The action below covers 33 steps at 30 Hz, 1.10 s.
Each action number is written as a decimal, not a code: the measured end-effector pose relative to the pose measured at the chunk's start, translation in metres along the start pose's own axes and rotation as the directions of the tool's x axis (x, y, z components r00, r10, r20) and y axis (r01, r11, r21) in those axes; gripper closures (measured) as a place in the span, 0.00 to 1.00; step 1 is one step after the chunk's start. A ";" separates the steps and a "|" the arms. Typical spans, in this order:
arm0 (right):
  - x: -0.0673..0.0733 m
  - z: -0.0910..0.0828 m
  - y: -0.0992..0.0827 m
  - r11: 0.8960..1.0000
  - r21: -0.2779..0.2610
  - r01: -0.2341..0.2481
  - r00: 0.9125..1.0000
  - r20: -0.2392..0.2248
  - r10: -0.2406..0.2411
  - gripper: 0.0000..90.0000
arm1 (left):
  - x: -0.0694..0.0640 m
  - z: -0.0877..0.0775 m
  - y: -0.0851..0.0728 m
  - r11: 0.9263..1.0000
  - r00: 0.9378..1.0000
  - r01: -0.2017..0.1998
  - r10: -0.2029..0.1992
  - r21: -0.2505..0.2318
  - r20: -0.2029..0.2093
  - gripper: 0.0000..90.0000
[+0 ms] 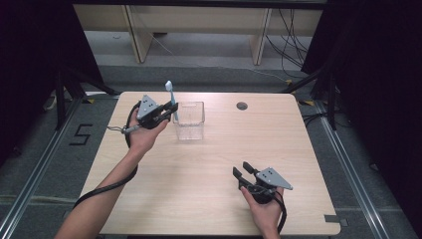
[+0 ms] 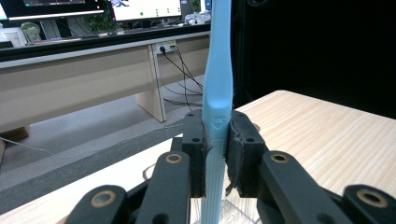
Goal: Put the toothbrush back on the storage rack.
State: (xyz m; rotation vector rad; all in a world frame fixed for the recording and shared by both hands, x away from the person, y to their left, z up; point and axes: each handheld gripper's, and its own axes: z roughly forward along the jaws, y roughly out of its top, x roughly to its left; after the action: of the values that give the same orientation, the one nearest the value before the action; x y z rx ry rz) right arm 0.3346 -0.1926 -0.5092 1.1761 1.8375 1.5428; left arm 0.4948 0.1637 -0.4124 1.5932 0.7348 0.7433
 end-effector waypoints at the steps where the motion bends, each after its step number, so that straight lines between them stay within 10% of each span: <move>1: -0.001 0.000 0.000 1.000 -0.004 0.018 1.000 0.005 -0.018 0.59 | 0.000 0.000 0.000 1.000 1.000 0.002 -0.002 0.003 0.000 0.87; 33: -0.002 0.002 -0.002 1.000 0.007 0.027 1.000 0.009 -0.027 0.59 | -0.003 0.004 -0.020 0.993 0.999 0.030 -0.028 0.112 -0.019 0.87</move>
State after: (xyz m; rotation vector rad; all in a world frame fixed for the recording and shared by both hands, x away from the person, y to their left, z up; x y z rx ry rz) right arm 0.3368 -0.1935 -0.5120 1.1550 1.8473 1.5149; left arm 0.4953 0.1617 -0.4332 1.6762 0.8230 0.7059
